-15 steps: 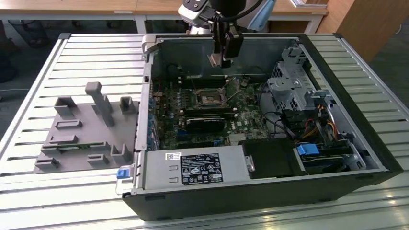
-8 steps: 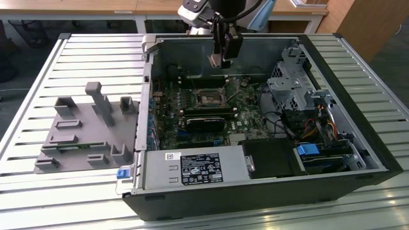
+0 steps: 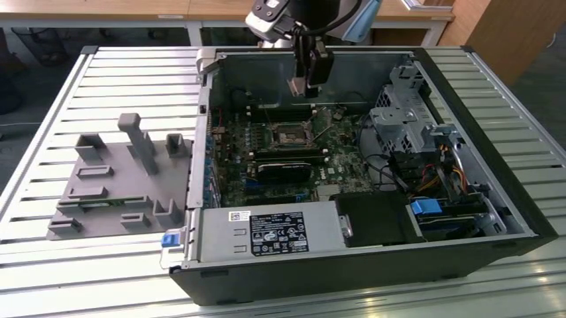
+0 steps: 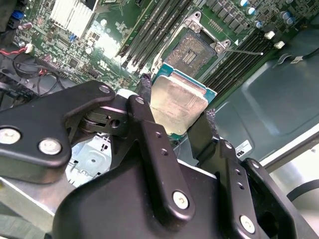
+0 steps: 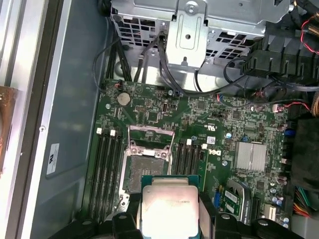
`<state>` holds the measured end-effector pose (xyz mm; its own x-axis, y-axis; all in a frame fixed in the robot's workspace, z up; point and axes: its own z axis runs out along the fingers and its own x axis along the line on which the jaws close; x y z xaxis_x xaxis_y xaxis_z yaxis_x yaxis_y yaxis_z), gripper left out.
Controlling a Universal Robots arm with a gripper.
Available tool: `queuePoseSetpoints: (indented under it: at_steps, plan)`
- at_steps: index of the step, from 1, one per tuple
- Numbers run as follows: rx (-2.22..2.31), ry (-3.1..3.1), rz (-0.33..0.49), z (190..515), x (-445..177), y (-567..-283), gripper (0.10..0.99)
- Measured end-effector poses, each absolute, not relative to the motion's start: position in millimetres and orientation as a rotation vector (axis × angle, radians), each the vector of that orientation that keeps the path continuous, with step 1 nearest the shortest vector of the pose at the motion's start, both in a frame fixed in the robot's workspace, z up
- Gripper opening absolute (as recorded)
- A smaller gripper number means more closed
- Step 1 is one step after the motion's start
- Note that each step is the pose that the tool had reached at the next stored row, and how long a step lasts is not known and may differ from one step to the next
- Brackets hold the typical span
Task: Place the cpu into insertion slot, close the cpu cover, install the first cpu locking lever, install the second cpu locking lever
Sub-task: 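Place the cpu into insertion slot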
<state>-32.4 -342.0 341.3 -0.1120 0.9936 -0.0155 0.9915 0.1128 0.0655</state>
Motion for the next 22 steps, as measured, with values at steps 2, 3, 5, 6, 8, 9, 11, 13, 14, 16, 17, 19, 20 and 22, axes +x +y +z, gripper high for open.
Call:
queuePoseSetpoints:
  at_steps: [2, 3, 5, 6, 8, 9, 11, 13, 14, 16, 17, 19, 20, 22]
  plan:
    - [2.060, 2.297, 0.059, 339.9, -32.4, -342.0, 0.541]
    - [2.062, 2.295, 0.059, 339.4, -32.4, -341.9, 0.541]
    - [2.066, 2.291, 0.059, 338.2, -32.4, -341.9, 0.541]
    - [2.069, 2.289, 0.059, 337.6, -32.4, -341.8, 0.541]
    - [2.073, 2.286, 0.059, 336.6, -32.4, -341.8, 0.541]
    - [2.075, 2.284, 0.059, 336.1, -32.4, -341.7, 0.541]
    - [2.079, 2.280, 0.059, 335.1, -32.4, -341.6, 0.541]
    - [2.084, 2.275, 0.058, 334.3, -32.4, -341.6, 0.541]
    - [2.086, 2.273, 0.058, 333.9, -32.4, -341.6, 0.541]
    - [2.092, 2.267, 0.058, 332.9, -32.4, -341.5, 0.541]
    - [2.095, 2.265, 0.058, 332.5, -32.4, -341.4, 0.541]
    - [2.100, 2.260, 0.058, 331.6, -32.4, -341.4, 0.541]
    - [2.102, 2.258, 0.057, 331.3, -32.4, -341.3, 0.541]
    - [2.106, 2.254, 0.057, 330.3, -32.4, -341.3, 0.541]
